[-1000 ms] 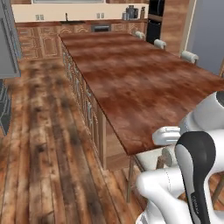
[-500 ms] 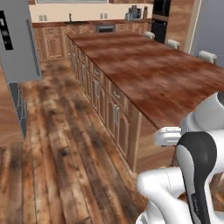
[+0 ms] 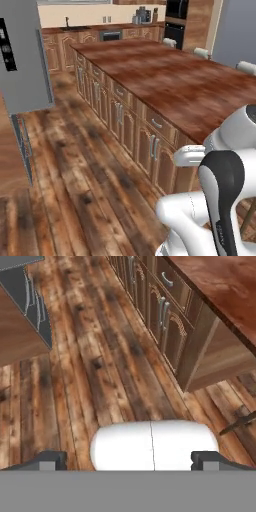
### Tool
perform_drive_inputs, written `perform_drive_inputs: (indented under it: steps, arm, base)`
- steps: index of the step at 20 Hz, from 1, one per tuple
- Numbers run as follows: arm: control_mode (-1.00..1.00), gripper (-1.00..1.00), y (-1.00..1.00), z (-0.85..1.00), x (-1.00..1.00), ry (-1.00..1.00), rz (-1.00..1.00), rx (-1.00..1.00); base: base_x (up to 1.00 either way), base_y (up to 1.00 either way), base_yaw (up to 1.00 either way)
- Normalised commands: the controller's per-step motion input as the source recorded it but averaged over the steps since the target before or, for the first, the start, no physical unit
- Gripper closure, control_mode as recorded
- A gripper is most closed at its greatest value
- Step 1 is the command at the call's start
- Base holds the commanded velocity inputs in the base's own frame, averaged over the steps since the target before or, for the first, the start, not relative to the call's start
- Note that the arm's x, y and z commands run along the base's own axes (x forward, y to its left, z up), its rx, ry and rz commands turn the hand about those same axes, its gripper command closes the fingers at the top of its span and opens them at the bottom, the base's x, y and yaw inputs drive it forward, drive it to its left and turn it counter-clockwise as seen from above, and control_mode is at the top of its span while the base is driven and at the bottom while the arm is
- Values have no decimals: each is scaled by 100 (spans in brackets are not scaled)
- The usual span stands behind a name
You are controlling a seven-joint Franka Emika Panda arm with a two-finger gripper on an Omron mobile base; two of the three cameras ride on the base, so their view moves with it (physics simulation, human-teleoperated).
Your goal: Open the fridge, grab two sodas, and place both sodas inside the bowl with ice on the dining counter.
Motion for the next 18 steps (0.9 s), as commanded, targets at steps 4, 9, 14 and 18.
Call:
perform_drive_inputs:
  steps: [4,9,14,18]
  arm:
    - [100,-100,0,0,0,0,0,0]
    - [100,-100,0,0,0,0,0,0]
    - [100,-100,0,0,0,0,0,0]
    - [100,-100,0,0,0,0,0,0]
  base:
    - [100,45,-32]
    - [100,51,-30]
    - [91,63,-24]
    - [92,61,-22]
